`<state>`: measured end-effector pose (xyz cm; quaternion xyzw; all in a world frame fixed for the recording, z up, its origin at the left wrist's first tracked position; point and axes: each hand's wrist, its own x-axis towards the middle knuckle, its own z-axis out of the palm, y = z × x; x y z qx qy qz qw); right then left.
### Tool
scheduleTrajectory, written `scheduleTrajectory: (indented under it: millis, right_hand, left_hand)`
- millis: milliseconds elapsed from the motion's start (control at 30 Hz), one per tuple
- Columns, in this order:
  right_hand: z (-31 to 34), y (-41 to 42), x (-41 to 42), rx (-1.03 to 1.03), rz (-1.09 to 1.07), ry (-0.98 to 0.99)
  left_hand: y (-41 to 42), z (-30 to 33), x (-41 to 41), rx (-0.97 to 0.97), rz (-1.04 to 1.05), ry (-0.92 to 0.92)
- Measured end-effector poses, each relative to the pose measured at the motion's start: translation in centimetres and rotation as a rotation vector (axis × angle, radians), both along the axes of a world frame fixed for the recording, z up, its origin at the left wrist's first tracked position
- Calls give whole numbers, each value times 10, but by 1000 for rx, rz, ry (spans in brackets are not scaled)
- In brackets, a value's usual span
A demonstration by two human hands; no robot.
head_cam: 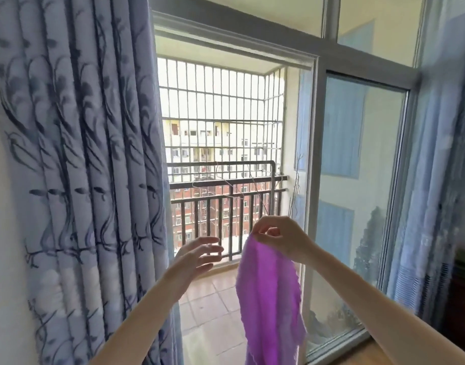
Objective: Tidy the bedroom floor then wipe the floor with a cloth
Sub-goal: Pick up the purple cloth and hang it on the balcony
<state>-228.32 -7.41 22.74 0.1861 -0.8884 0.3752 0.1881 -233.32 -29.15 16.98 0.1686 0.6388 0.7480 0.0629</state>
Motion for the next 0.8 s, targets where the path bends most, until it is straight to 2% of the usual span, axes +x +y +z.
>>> scheduleTrajectory:
  millis: [367,600,800]
  right_hand:
    - [14,59,-195,-11,77,49]
    - [-7,74,-297,114,-7,114]
    - [-19,82,-383,116,-43,136]
  left_hand:
    - [55,9,-194,81,71,-18]
    - [76,-22,-282,104,47,-73]
    - [88,-24,-393,149,49,-81]
